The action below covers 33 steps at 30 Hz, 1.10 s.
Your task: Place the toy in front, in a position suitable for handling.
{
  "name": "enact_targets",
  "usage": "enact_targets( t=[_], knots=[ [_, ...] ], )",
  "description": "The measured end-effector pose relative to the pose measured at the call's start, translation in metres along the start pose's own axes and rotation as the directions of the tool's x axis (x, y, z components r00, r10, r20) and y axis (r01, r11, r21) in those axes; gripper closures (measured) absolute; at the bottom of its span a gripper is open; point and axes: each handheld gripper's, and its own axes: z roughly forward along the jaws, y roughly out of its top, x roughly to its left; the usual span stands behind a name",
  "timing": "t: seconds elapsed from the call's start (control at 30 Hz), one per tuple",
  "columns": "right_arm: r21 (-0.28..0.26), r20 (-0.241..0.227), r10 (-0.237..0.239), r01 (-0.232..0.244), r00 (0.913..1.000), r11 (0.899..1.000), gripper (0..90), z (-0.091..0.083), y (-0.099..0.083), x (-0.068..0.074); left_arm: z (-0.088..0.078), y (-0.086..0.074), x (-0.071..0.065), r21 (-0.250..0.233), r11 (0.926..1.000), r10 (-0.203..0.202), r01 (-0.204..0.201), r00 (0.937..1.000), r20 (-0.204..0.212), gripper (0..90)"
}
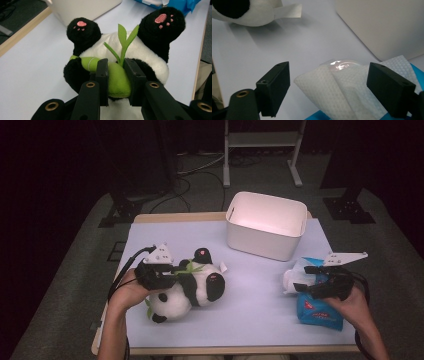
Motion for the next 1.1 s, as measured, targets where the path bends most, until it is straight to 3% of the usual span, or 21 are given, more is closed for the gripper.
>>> enact_targets(
  t=[0.5,1.1],
  knots=[
    [-0.005,0.001,0.002,-0.002,1.0000,1.000,17.7,-0.004,-0.002,-0.002,0.026,0.033,-0.007,0.024,0.9978,0.060,-0.061,0.9963,0.062,74.5],
    [-0.006,0.002,0.001,-0.001,1.0000,1.000,17.7,-0.009,-0.003,-0.004,0.060,0.064,-0.018,0.045,0.9922,0.110,-0.116,0.9852,0.132,74.5]
  ],
)
